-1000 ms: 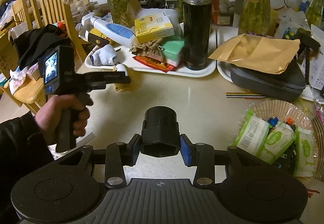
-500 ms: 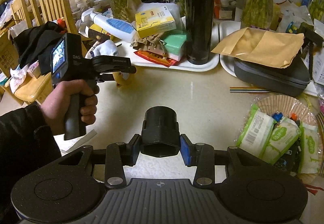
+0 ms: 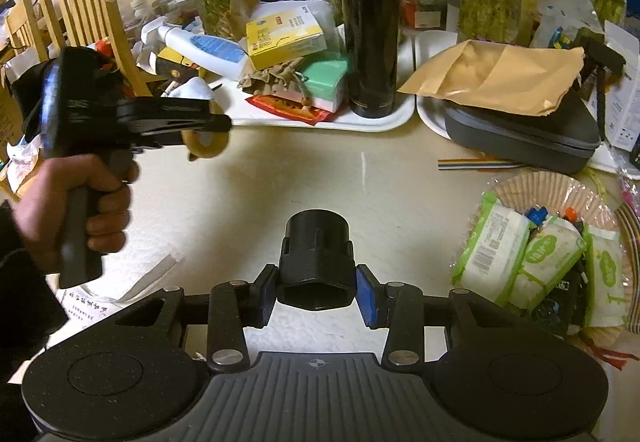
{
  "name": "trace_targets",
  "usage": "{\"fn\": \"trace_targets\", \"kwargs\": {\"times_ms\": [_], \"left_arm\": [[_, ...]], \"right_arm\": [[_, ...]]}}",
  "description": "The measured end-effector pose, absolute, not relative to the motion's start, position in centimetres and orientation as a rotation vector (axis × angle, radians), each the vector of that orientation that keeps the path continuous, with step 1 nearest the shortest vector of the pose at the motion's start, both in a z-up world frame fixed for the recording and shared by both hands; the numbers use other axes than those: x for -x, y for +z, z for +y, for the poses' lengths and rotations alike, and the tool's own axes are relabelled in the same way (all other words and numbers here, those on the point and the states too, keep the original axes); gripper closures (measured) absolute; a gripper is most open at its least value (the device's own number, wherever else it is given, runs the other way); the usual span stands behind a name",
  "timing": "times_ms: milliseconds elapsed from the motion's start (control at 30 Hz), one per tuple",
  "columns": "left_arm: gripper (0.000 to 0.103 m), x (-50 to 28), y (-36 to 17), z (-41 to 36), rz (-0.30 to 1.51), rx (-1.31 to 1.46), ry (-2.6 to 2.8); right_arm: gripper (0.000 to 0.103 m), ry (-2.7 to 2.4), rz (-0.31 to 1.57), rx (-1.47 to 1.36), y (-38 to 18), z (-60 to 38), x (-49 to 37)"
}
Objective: Organize rigid objects
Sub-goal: 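Carry the cat-face case with the left gripper while the right carries the hexagonal piece to the box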
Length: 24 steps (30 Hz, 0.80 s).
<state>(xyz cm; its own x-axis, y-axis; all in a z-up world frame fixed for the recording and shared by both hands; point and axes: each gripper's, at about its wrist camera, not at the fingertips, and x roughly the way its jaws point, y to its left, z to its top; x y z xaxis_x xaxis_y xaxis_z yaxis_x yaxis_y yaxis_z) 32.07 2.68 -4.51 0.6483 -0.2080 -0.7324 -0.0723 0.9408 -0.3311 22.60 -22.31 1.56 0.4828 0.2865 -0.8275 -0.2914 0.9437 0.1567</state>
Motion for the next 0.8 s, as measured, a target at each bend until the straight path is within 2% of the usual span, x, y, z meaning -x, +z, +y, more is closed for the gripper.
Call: {"fn": "trace_targets", "kwargs": {"times_ms": [800], "left_arm": [[0.048, -23.8, 3.1, 2.8, 0.844, 0.226, -0.106]], "right_arm": [[0.059, 0.36, 0.984, -0.014, 2.9, -22.7, -20.8]]}}
